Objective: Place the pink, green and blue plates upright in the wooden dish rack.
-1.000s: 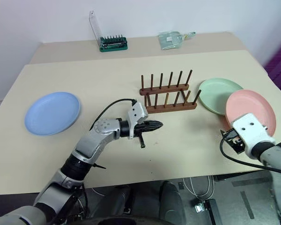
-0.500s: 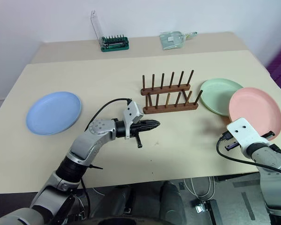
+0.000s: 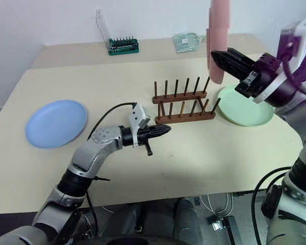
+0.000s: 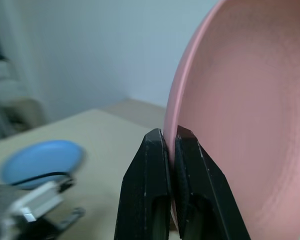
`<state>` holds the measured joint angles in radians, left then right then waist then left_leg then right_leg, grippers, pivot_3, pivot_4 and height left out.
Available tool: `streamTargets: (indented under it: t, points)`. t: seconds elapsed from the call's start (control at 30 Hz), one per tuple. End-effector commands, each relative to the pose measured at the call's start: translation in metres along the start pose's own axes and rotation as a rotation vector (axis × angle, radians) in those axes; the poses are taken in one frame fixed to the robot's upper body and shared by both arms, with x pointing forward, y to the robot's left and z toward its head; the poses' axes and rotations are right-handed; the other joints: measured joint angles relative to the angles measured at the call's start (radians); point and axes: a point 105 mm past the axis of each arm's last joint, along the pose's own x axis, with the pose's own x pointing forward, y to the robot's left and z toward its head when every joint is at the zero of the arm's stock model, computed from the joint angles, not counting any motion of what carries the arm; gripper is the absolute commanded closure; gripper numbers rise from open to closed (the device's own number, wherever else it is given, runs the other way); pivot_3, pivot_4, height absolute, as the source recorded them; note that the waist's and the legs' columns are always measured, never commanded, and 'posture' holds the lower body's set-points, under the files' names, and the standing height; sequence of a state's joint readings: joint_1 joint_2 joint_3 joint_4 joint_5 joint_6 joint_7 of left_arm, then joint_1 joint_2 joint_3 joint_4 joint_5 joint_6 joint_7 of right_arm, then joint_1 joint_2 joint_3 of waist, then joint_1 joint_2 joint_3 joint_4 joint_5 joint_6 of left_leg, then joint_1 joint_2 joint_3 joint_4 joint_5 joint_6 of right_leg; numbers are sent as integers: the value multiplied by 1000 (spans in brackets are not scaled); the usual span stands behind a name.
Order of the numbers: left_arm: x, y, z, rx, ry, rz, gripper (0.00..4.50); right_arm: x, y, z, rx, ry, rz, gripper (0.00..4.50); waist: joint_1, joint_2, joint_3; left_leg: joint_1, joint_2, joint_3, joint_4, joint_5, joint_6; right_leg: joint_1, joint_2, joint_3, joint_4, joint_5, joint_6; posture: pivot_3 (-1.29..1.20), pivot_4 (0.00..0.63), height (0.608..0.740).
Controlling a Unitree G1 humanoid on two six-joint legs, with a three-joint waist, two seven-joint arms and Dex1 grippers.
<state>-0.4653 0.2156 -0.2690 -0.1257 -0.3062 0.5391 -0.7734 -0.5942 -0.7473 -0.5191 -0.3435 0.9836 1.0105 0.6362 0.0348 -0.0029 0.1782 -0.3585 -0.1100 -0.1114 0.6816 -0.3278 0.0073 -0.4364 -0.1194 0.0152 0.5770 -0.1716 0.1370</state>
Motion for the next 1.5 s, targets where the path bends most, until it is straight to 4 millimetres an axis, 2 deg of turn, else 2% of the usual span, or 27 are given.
streamTargets:
  t: [0.03, 0.27, 0.37, 0.7, 0.8, 0.97, 1.0, 1.13, 1.23, 1.33, 1.5]
  points:
    - [-4, -3, 14, 19, -52, 4, 4494, -1, -3, -2, 16, 24, 28, 4461, 3, 0, 0, -1, 0, 0, 0, 0, 0, -1, 0, 0, 0, 0, 0, 0, 150, 740]
    - [-7, -4, 14, 13, -56, 19, 4494, -1, -20, -24, 75, 95, 43, 4461, 3, 1, 0, -3, 1, 2, 0, 1, -1, -4, 0, 1, 2, 0, 0, 0, 150, 740]
    - [-6, -5, 14, 14, -56, 22, 4494, 0, -35, -33, 93, 121, 9, 4461, 2, 1, 0, -2, 1, 3, 0, 1, -1, -4, 0, 1, 2, 0, 0, 0, 150, 740]
    - [-6, -3, 15, 25, -55, 24, 4494, 1, -55, -26, 241, 75, 39, 4461, 2, 1, 0, -2, 1, 3, 0, 1, -2, -4, 0, 1, 2, 0, 0, 0, 150, 740]
    - [-6, -3, 16, 32, -55, 26, 4494, 2, -57, -23, 244, 58, 40, 3467, 2, 1, 0, -2, 1, 3, 0, 1, -2, -4, 0, 1, 2, 0, 0, 0, 150, 740]
    - [-7, -4, 16, 33, -54, 25, 4494, -1, -66, -15, 79, 44, -59, 991, 2, 1, 0, -3, 1, 3, 0, 1, -2, -5, 0, 1, 2, 0, 0, 0, 150, 740]
    - [-7, -4, 16, 34, -54, 24, 4494, -4, -69, -15, 43, 46, -82, 991, 2, 1, 0, -3, 1, 3, 0, 1, -2, -5, 0, 1, 2, 0, 0, 0, 150, 740]
    - [-8, -4, 16, 32, -52, 24, 4494, -32, -79, 14, -133, -35, -210, 991, 7, 1, -1, -5, 0, 3, 0, 1, -2, -6, 0, 1, 2, 0, 0, 0, 150, 740]
    - [-9, -4, 15, 32, -50, 24, 4494, -51, -76, 20, -169, -41, -240, 991, 4, 2, -1, -7, 0, 3, 1, 1, -2, -8, 0, 1, 2, 0, 0, 0, 150, 740]
    - [-9, -4, 15, 36, -44, 20, 4494, -79, -83, 3, -213, 75, -336, 991, 5, 2, -1, -7, 1, 1, 0, 1, -2, -8, 1, 0, 2, 0, 0, 0, 150, 740]
    - [-5, -5, 16, 57, -32, -4, 4494, -94, -85, -94, -378, 567, -298, 991, -6, 4, -2, -3, 1, 5, 1, 1, -2, -6, 1, 2, 3, 0, 1, 0, 150, 740]
